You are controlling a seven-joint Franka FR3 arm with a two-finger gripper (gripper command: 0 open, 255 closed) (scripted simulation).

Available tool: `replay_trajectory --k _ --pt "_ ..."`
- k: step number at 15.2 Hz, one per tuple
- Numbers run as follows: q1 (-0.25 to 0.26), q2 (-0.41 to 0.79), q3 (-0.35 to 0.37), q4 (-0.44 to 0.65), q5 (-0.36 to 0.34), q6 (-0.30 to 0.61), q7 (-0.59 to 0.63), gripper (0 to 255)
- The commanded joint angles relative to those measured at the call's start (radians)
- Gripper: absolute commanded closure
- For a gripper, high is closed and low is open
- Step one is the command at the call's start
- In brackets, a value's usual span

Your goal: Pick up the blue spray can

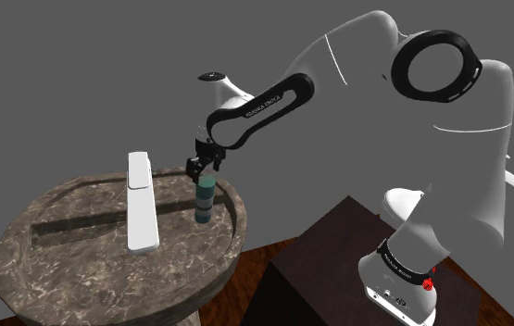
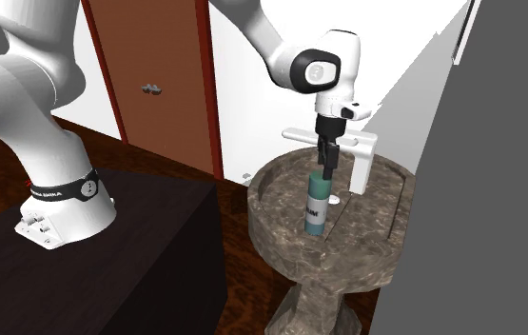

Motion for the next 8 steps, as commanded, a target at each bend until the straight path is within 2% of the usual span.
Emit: replay_trajectory --k 1,8 --pt "0.009 0.040 -0.006 0.024 -0.011 0.018 0.008 0" --pt "0.017 0.095 -0.017 0.028 -0.025 0.068 0.018 0"
